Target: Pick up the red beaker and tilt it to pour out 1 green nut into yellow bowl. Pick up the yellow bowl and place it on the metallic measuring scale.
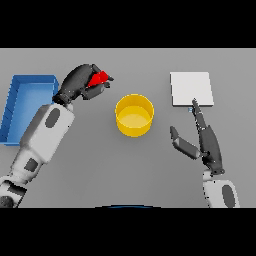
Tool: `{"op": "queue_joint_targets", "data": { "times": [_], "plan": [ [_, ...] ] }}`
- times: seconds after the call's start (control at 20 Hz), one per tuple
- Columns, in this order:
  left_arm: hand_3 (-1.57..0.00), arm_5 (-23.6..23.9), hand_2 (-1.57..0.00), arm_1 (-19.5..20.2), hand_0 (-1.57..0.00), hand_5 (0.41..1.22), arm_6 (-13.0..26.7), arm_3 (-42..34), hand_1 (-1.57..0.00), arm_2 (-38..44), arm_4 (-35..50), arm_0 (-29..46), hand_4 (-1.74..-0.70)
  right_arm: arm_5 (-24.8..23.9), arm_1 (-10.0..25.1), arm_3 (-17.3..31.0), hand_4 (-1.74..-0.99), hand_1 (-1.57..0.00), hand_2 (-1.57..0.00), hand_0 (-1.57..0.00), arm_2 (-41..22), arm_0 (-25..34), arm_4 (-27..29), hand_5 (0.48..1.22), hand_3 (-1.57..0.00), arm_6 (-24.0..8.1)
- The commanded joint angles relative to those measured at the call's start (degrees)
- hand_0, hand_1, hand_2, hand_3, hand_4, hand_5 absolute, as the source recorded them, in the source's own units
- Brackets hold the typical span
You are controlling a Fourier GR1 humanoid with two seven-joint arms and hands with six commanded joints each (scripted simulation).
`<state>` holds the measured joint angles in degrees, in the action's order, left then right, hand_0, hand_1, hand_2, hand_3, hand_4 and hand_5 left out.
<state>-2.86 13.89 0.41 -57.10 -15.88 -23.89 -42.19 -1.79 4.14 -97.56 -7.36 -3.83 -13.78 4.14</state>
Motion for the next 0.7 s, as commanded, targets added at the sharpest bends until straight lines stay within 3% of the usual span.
{"op": "queue_joint_targets", "data": {
  "times": [0.0, 0.3, 0.35, 0.4, 0.65],
  "plan": [
    [-1.57, -0.6, -1.57, 0.2, -1.57, 1.139, 0.6, 0.1, -1.57, -1.9, -1.7, -1.0, -1.74, 0.1, -0.4, 0.5, -1.178, 0.00, 0.00, 0.00, -0.3, 0.2, -0.1, 0.667, 0.00, 0.4],
    [-1.57, -4.9, -1.57, 2.5, -1.57, 1.197, 4.8, 2.0, -1.57, -14.2, -13.9, -7.8, -1.74, 0.3, -0.8, 0.5, -1.187, 0.00, 0.00, 0.00, 0.0, -0.1, 0.9, 0.676, 0.00, 0.1],
    [-1.57, -6.4, -1.57, 2.7, -1.57, 1.202, 5.6, 2.6, -1.57, -16.2, -15.7, -8.7, -1.69, 0.4, -0.5, 0.5, -1.191, 0.00, 0.00, 0.00, 0.2, -0.3, 1.0, 0.675, 0.00, -0.2],
    [-1.49, -7.6, -1.57, 3.0, -1.57, 1.205, 5.9, 3.1, -1.57, -17.8, -17.1, -9.7, -1.70, 0.4, -0.7, -0.3, -1.190, 0.00, 0.00, 0.00, 0.0, -0.5, 1.2, 0.675, 0.00, 0.2],
    [-1.33, -13.0, -1.57, 3.6, -1.57, 1.216, 3.0, 6.4, -1.57, -25.6, -23.9, -16.3, -1.72, 0.7, -2.4, 0.7, -1.202, 0.00, 0.00, 0.00, 0.3, -0.9, 3.2, 0.651, 0.00, -1.0]
  ]
}}
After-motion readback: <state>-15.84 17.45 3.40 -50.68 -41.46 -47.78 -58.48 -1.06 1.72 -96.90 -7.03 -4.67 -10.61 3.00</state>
